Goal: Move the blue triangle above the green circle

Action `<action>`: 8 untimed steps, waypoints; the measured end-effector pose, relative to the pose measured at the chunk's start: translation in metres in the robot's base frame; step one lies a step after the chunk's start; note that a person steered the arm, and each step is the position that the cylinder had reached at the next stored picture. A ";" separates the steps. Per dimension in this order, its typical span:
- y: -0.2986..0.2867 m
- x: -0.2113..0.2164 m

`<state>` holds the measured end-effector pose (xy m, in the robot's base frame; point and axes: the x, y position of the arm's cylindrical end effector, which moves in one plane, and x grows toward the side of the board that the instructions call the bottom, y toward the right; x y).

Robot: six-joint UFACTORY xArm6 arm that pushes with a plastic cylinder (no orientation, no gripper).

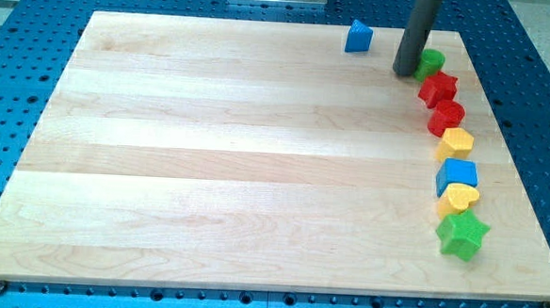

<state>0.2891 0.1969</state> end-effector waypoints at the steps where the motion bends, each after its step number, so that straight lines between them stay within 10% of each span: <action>1: 0.001 0.000; 3: -0.149 -0.013; 8: -0.029 -0.084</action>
<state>0.2046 0.1680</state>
